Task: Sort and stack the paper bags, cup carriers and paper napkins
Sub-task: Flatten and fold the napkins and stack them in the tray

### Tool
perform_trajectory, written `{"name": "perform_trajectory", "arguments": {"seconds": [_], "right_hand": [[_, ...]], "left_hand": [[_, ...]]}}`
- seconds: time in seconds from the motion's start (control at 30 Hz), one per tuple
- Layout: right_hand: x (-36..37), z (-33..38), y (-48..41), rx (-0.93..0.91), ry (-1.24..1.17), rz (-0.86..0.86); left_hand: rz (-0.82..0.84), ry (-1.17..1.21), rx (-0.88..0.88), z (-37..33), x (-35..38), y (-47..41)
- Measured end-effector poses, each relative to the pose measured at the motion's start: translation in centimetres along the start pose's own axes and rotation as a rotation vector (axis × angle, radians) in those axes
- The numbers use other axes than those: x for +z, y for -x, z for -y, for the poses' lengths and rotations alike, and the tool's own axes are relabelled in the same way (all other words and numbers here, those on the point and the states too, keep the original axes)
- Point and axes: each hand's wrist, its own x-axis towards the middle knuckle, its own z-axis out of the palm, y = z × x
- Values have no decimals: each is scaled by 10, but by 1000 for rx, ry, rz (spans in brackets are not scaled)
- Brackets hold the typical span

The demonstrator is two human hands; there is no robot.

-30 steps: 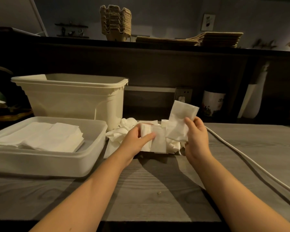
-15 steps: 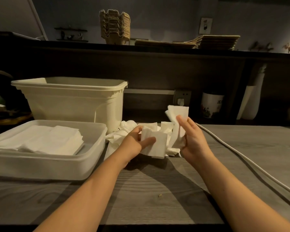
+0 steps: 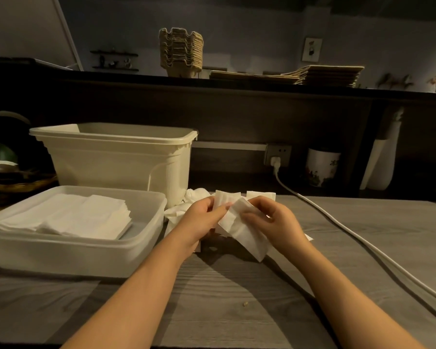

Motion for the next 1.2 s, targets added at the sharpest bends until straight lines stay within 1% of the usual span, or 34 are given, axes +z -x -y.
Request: {"name": "perform_trajectory", "arguments": {"seconds": [0.17,0.3,0.37,0.5,0.57,0.7,0.9,1.07,1.2], "right_hand": [[0,-1,0,-23,-36,-53],[0,2,1,-37,-52,-50],[0,3,1,-53,-52,-58],[-1,2,0,-111,32,-83],[-1,2,0,-153,91,-76],[1,0,-2,-207,178,-71],[2,-2,-3,-182,200,-106],[1,1,-1,-127,133,-75],[2,6,1,-103,52,13]], "left_hand": [[-98,61,83,-5,-2,0],[-166,87,172,-7,-3,1],[-206,4,229,-6,-4,1],[-235,-318,338,-6,-2,3],[-231,-379,359,-6,0,4],[-207,-437,359,-6,3,3],[-93,-343,289,-7,3,3],[-51,-303,253,-8,3,5],[-30,-273,216,-9,3,6]]}}
